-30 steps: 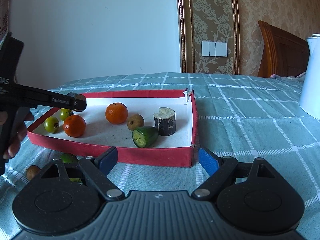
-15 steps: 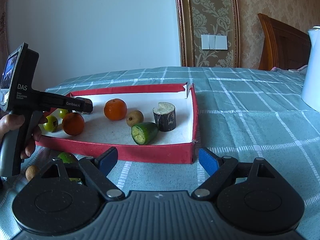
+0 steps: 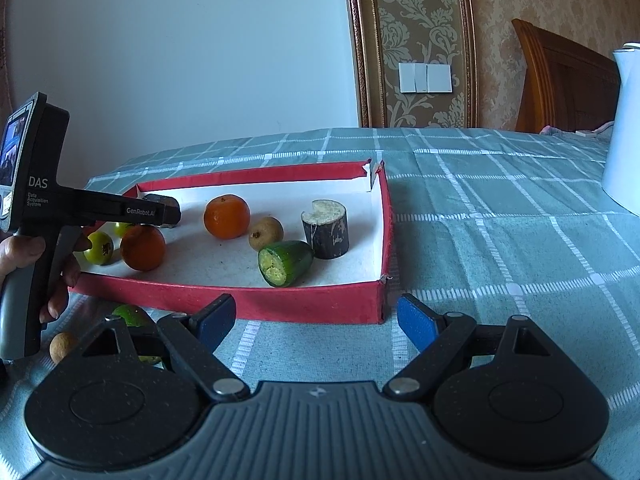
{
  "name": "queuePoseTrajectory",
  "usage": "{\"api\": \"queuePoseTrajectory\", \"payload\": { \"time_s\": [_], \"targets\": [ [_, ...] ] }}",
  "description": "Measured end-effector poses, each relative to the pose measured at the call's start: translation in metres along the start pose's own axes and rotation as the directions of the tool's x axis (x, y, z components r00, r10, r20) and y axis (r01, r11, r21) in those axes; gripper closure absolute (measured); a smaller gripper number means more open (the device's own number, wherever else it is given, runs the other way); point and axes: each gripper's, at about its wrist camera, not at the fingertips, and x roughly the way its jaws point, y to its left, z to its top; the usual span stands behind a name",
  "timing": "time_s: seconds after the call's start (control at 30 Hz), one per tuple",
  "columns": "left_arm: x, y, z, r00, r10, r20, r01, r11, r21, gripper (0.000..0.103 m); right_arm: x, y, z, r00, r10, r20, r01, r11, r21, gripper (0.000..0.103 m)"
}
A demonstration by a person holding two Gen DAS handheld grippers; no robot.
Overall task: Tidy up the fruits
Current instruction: 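Carry the dark log chunk into the tray and open the left gripper, then withdraw the open left tool from the tray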
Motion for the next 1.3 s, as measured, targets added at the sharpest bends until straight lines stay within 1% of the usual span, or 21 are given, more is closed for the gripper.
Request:
{"api": "queuePoseTrajectory", "payload": {
  "time_s": [0.03, 0.1, 0.13, 0.17, 0.2, 0.43, 0.53, 0.6, 0.8, 0.9, 1.0, 1.13, 1.3],
  "targets": [
    [-0.001, 0.000, 0.000, 1.000, 0.004, 0.001, -0.004, 1.000, -0.001, 0.054, 0.001, 0.000, 0.000, 1.000, 0.000, -0.001, 0.000, 1.000, 0.001, 0.015],
    [-0.004, 0.000, -0.001, 1.000, 0.014, 0.012, -0.014, 1.000, 0.007, 0.042, 0.001, 0.000, 0.000, 1.000, 0.001, -0.003, -0.001, 1.000, 0.003, 0.015],
    [-0.006, -0.001, -0.002, 1.000, 0.024, 0.018, -0.024, 1.000, 0.011, 0.038, 0.002, -0.001, 0.000, 1.000, 0.001, -0.005, -0.001, 1.000, 0.004, 0.015],
    [-0.008, -0.001, -0.002, 0.999, 0.034, 0.025, -0.034, 0.999, 0.015, 0.031, 0.002, -0.001, 0.000, 1.000, 0.002, -0.007, -0.002, 1.000, 0.005, 0.015],
    [-0.011, 0.000, -0.004, 0.999, 0.041, 0.031, -0.041, 0.999, 0.018, 0.027, 0.002, -0.001, 0.000, 1.000, 0.003, -0.010, -0.003, 1.000, 0.007, 0.015],
    [-0.039, 0.013, -0.012, 0.997, 0.060, 0.046, -0.059, 0.998, -0.021, 0.026, 0.004, -0.002, 0.000, 1.000, 0.004, -0.018, -0.004, 1.000, 0.016, 0.015],
    [-0.059, 0.019, -0.018, 0.996, 0.060, 0.064, -0.058, 0.998, -0.034, 0.025, 0.004, -0.003, 0.000, 1.000, 0.004, -0.021, -0.004, 1.000, 0.020, 0.015],
    [-0.073, 0.023, -0.023, 0.995, 0.060, 0.076, -0.058, 0.998, -0.039, 0.020, 0.004, -0.003, 0.000, 1.000, 0.004, -0.020, -0.003, 1.000, 0.021, 0.015],
    [-0.124, 0.025, -0.045, 0.992, 0.062, 0.114, -0.061, 0.998, -0.016, 0.018, 0.004, -0.003, 0.000, 1.000, 0.002, -0.021, -0.002, 1.000, 0.020, 0.015],
    [-0.147, 0.027, -0.059, 0.991, 0.060, 0.122, -0.057, 0.998, -0.027, 0.013, 0.003, -0.004, 0.000, 1.000, 0.003, -0.021, -0.002, 1.000, 0.022, 0.015],
    [-0.164, 0.027, -0.074, 0.991, 0.052, 0.124, -0.048, 0.998, -0.037, 0.013, 0.003, -0.004, 0.000, 1.000, 0.005, -0.026, -0.004, 1.000, 0.022, 0.015],
    [-0.175, 0.027, -0.092, 0.993, 0.041, 0.106, -0.037, 0.999, -0.040, 0.012, 0.003, -0.004, 0.000, 1.000, 0.004, -0.028, -0.003, 1.000, 0.024, 0.015],
    [-0.172, 0.024, -0.105, 0.995, 0.061, 0.084, -0.060, 0.998, -0.024, 0.012, 0.000, -0.003, 0.000, 1.000, 0.015, -0.016, -0.014, 1.000, 0.018, 0.015]
  ]
}}
